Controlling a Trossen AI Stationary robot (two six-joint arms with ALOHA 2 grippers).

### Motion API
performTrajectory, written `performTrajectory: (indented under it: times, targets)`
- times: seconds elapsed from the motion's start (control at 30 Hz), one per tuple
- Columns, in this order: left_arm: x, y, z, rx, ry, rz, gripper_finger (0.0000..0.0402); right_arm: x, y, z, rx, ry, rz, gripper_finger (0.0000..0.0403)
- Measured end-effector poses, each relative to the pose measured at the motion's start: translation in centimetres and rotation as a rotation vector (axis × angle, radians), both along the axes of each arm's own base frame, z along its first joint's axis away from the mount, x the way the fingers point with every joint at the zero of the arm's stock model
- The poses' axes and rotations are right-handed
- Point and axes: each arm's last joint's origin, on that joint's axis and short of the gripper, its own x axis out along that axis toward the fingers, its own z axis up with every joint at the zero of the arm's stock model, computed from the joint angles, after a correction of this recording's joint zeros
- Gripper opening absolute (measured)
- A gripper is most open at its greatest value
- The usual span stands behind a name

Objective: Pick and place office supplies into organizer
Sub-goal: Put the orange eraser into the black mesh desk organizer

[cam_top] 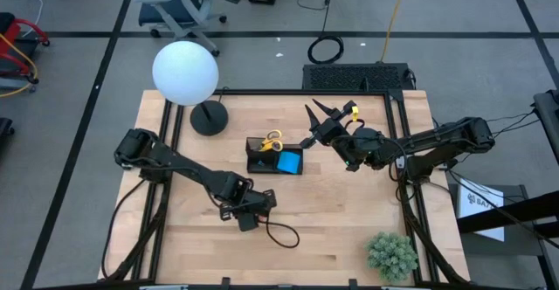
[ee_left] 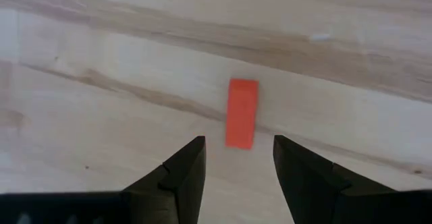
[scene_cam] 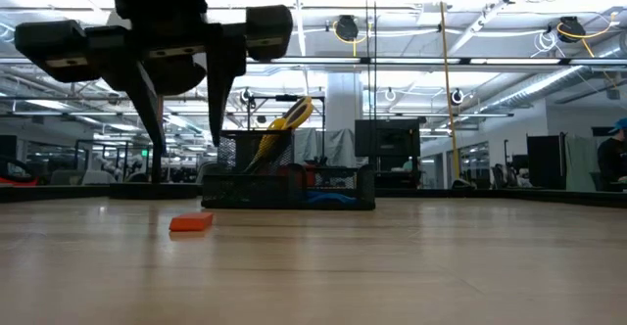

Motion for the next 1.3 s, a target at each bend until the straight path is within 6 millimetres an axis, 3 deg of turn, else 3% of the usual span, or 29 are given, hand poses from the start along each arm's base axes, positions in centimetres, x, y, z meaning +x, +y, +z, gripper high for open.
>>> performTrajectory:
  times: [0.5, 1.3]
  targets:
    - [1.0, 0.2, -2.4, -0.035, 0.050, -0.067, 0.0179, 0.0, 0.0, 0.0, 0.000, 0.000, 0.000, 0.0105]
    - [2.0, 0.8, -3.6, -0.051, 0.051, -0.077, 0.0179, 0.0, 0.0, 0.0, 0.000, 0.000, 0.000, 0.0105]
